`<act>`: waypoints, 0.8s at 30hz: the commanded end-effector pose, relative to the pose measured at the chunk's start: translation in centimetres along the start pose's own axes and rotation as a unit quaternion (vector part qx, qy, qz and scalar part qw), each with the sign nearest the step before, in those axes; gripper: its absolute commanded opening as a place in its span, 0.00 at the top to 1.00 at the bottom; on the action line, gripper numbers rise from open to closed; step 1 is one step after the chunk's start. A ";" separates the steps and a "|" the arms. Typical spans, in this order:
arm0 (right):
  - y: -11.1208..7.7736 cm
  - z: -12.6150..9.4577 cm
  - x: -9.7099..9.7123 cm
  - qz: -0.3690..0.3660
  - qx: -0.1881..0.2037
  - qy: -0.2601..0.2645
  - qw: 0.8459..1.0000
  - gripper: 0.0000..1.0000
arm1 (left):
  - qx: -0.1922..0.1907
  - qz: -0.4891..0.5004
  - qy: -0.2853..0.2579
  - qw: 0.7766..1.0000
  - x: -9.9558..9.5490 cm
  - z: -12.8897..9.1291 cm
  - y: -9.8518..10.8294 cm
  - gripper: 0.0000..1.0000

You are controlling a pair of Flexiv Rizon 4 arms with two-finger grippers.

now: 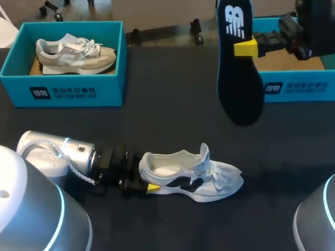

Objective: Take the shoe out of the shoebox, open the shoe tongue, remove and reinsert the insole, then place the shoe into the shoebox

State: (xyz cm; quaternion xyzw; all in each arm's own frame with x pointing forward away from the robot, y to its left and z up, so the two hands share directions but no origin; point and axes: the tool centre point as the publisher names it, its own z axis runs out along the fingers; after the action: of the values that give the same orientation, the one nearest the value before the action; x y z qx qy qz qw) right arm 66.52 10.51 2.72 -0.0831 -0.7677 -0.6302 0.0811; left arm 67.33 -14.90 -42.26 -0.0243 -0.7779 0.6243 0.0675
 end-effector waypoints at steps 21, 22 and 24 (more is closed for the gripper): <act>0.1 -2.5 5.3 0.084 -0.037 -0.015 0.996 1.00 | -0.001 0.000 0.000 1.000 0.0 -0.1 0.0 1.00; 0.1 -2.6 5.7 0.087 -0.038 -0.015 0.995 1.00 | -0.001 0.000 0.000 1.000 0.0 -0.1 0.0 1.00; 0.2 -2.8 6.3 0.091 -0.040 -0.017 0.995 1.00 | -0.001 0.000 0.000 1.000 0.0 -0.1 0.0 1.00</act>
State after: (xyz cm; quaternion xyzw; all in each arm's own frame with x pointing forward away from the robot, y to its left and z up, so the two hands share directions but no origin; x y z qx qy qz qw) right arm 62.45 8.58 4.70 -0.1506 -0.7330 -0.6490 0.1371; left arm 67.33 -14.90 -42.26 -0.0243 -0.7779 0.6243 0.0675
